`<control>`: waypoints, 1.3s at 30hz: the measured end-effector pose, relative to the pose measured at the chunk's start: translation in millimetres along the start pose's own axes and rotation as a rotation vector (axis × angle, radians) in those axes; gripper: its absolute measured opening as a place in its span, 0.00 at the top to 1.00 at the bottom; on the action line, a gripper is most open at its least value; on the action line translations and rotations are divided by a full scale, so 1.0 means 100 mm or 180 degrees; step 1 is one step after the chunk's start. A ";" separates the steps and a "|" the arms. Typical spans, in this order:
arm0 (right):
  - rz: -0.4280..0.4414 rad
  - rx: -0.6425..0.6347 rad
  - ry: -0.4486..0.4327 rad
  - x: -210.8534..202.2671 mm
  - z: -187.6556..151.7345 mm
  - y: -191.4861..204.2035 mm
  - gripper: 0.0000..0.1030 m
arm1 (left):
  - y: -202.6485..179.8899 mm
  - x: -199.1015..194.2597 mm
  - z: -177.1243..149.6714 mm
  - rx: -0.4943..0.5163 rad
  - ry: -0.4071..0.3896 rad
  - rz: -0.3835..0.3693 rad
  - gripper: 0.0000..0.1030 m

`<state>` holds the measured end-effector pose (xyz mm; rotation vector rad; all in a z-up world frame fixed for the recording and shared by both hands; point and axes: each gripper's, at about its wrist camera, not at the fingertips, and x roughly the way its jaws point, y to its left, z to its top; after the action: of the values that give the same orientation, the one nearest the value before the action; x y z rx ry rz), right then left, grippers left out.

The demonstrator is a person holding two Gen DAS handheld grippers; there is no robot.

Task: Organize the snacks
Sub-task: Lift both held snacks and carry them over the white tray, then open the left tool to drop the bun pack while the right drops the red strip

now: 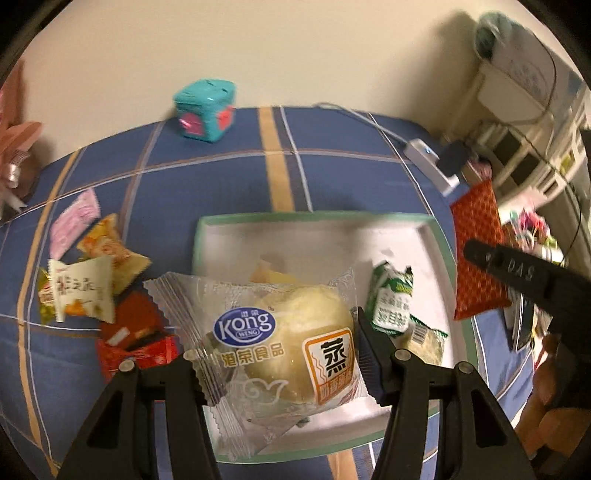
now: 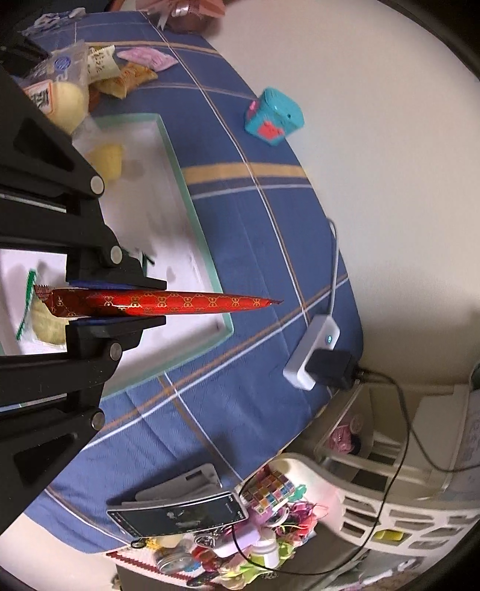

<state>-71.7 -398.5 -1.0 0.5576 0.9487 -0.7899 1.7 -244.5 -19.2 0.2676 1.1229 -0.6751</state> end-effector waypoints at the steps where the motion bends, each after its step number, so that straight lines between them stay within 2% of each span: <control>1: 0.0010 0.0023 0.0006 0.03 0.00 -0.05 0.89 | -0.03 0.05 -0.01 0.0020 0.0023 0.0004 0.43; 7: 0.0042 -0.0001 0.0006 0.20 -0.03 -0.11 0.89 | -0.06 0.23 -0.01 0.0043 0.0049 0.0021 0.43; 12: 0.0078 -0.0074 -0.0023 0.31 -0.08 -0.06 0.89 | -0.07 0.30 -0.01 0.0107 -0.0051 0.0063 0.43; 25: 0.0038 -0.0103 0.0121 0.46 -0.14 -0.05 0.89 | -0.12 0.39 0.03 0.0189 -0.0145 0.0027 0.42; 29: 0.0041 -0.0100 0.0128 0.46 -0.14 -0.06 0.88 | -0.13 0.33 0.06 0.0199 -0.0176 0.0035 0.33; 33: 0.0040 -0.0111 0.0121 0.44 -0.12 -0.05 0.88 | -0.12 0.25 0.09 0.0154 -0.0185 0.0028 0.30; 36: 0.0046 -0.0098 0.0125 0.42 -0.11 -0.05 0.83 | -0.09 0.21 0.11 0.0106 -0.0189 0.0072 0.21; 39: 0.0047 -0.0091 0.0170 0.40 -0.10 -0.04 0.75 | -0.03 0.16 0.13 0.0041 -0.0214 0.0121 0.20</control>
<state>-66.3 -407.5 -41.0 0.5626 1.0024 -0.7502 13.6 -259.8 -27.3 0.2745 1.0473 -0.6534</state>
